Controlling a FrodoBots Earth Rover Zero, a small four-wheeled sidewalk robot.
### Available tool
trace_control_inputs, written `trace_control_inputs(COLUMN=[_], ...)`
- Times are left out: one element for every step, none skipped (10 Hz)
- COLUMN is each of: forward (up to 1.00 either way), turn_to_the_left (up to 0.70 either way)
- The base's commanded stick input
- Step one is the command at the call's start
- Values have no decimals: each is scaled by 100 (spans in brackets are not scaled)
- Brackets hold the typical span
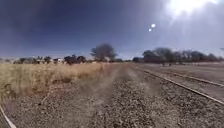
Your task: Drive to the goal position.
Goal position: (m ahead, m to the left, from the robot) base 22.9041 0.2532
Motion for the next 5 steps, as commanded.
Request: trace_control_inputs(forward=[70, 70, 70, 70, 70], turn_to_the_left=[0, 0, 0, 0, 0])
